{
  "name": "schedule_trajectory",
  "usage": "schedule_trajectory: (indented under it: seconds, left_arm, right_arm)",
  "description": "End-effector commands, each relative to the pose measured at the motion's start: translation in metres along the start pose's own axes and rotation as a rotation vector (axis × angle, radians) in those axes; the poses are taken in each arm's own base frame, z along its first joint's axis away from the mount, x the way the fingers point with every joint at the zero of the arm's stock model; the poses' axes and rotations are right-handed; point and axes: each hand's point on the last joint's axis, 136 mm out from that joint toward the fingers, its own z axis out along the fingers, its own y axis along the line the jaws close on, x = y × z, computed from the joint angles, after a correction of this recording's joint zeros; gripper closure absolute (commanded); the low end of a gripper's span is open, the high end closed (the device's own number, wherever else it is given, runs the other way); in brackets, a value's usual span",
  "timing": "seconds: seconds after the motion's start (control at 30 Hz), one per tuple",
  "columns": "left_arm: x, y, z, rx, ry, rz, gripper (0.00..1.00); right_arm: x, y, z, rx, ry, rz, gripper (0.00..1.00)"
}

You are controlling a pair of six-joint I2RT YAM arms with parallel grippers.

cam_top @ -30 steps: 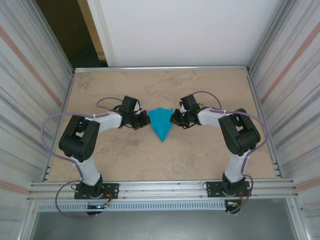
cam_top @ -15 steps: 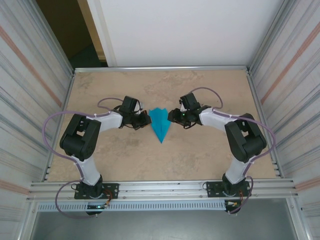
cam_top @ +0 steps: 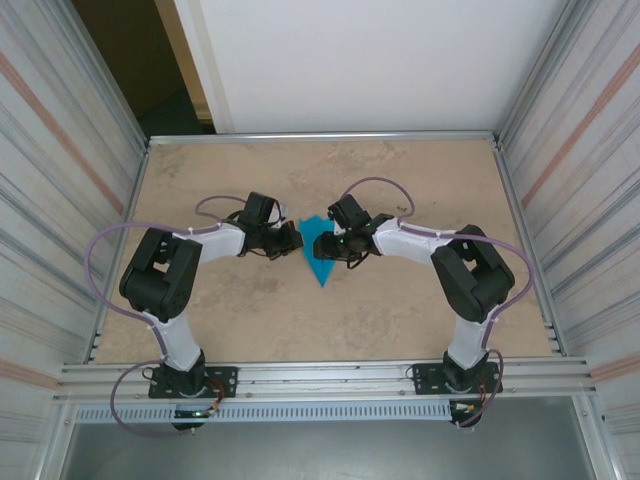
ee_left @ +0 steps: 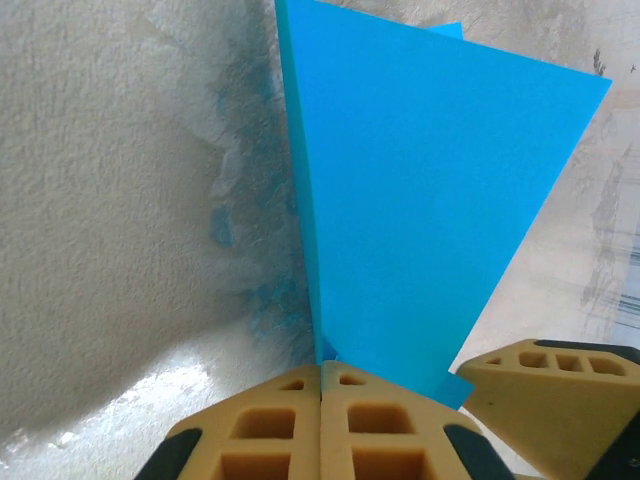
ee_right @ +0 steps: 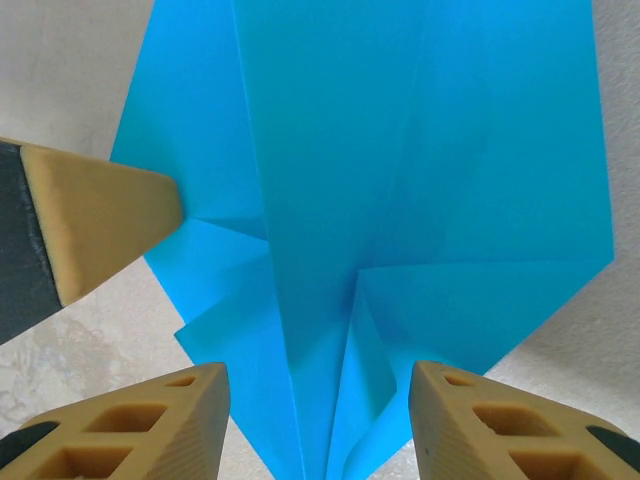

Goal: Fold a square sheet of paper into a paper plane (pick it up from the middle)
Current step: Move the paper plane to the top-center of the table.

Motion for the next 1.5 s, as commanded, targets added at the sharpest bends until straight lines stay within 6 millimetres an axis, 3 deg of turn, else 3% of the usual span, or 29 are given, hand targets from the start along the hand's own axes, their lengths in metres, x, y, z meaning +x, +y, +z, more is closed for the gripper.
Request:
schedule_trajectory:
  seconds: [0.0, 0.23, 0.5, 0.8, 1.2, 1.47]
  left_arm:
    - [0.001, 0.000, 0.003, 0.015, 0.009, 0.004, 0.97]
    - [0.002, 0.000, 0.003, 0.019, 0.014, 0.002, 0.97]
    - [0.003, -0.002, 0.003, 0.028, 0.016, 0.004, 0.98]
    - [0.003, -0.001, 0.003, 0.028, 0.018, 0.002, 0.98]
    - [0.004, 0.001, 0.004, 0.022, 0.021, -0.002, 0.97]
    - [0.003, 0.000, 0.005, 0.021, 0.020, -0.002, 0.95]
  right_arm:
    - [-0.002, 0.009, 0.004, -0.001, 0.011, -0.026, 0.51]
    - [0.001, 0.022, 0.010, -0.002, 0.023, -0.076, 0.52]
    - [0.002, 0.016, 0.019, 0.054, 0.033, -0.092, 0.49]
    - [0.002, 0.009, 0.021, 0.094, 0.039, -0.097, 0.54]
    - [0.001, 0.001, 0.023, 0.139, 0.034, -0.063, 0.73]
    - [0.005, 0.002, 0.028, 0.149, 0.054, -0.049, 0.73]
